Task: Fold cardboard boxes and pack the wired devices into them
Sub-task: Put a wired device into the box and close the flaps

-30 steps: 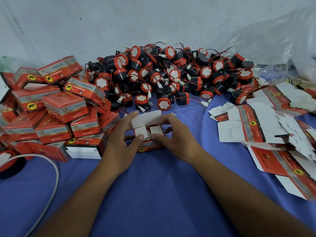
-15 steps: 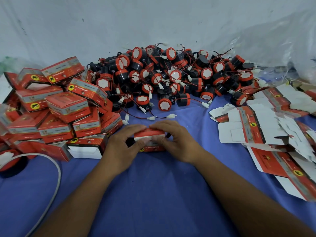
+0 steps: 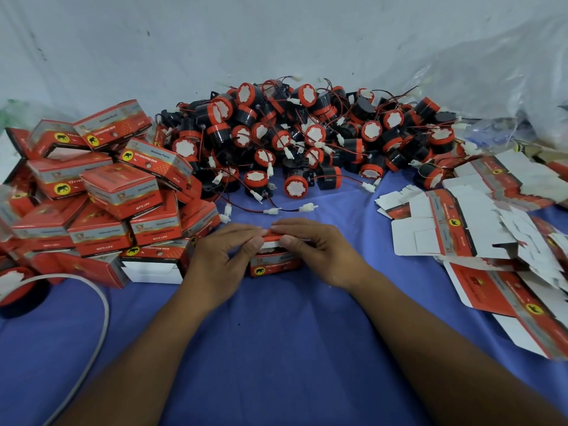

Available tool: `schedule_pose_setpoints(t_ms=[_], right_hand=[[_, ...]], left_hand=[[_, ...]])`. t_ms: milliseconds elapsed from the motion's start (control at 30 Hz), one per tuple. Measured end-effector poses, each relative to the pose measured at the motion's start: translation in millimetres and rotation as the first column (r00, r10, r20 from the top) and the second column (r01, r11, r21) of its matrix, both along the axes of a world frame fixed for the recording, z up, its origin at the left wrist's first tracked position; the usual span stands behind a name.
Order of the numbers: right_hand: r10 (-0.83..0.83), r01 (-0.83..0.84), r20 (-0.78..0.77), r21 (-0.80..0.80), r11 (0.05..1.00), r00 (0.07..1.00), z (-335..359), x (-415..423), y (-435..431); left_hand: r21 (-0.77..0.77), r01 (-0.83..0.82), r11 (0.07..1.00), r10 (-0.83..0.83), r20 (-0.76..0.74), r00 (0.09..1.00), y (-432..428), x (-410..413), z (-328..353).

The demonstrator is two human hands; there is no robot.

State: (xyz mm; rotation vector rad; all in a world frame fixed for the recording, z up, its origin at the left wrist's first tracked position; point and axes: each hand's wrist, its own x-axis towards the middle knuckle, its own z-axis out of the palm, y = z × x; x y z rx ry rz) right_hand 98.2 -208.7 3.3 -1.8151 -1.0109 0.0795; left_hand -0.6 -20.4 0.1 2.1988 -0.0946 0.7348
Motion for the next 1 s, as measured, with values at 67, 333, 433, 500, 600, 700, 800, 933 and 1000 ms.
schedule_pose_setpoints(t_ms=[67, 333, 433, 500, 600, 700, 800, 933, 1000], right_hand=[[0.025, -0.025, -0.036, -0.024, 0.999, 0.999, -1.5, 0.5, -0.9], [0.078, -0.085, -0.101, -0.068, 0.994, 0.992, -2.0, 2.2, -2.9], [0.077, -0.083, -0.116, -0.052, 0.995, 0.99, -1.4, 3.5, -3.7], [0.086, -0.093, -0.119, -0.058, 0.994, 0.989, -1.1, 3.8, -4.5], [0.097, -0.104, -0.088, -0.074, 0.992, 0.991, -0.7, 4.4, -5.6], [0.068, -0.074, -0.049, -0.112, 0.991, 0.996, 0.5, 3.6, -4.5], [0.022, -0.02, 0.018, -0.139, 0.99, 1.0, 0.6, 1.7, -1.2], [0.053, -0.046, 0.041, -0.156, 0.987, 0.998, 1.4, 1.1, -3.1], [0.084, -0.065, 0.093, -0.192, 0.979, 0.992, 0.2, -0.3, -2.8]], left_hand=[[0.051, 0.013, 0.999, -0.011, -0.024, 1.0, 1.2, -1.0, -0.3], [0.029, 0.072, 0.997, -0.069, -0.078, 0.995, -0.9, -7.5, -0.6], [0.041, 0.091, 0.995, -0.086, -0.101, 0.991, -2.0, -8.1, -3.2], [0.057, 0.08, 0.995, -0.073, -0.114, 0.991, -2.0, -7.0, -3.9], [0.083, 0.09, 0.992, -0.079, -0.131, 0.988, -0.8, -6.4, -5.3], [0.02, 0.124, 0.992, -0.119, -0.16, 0.98, -0.1, -8.0, -2.8], [-0.061, 0.132, 0.989, -0.14, -0.137, 0.981, -1.8, -8.4, 0.5], [0.025, 0.059, 0.998, -0.058, -0.062, 0.996, -4.7, -8.1, 1.1], [0.123, -0.008, 0.992, 0.007, 0.015, 1.0, -3.8, -7.7, 2.2]])
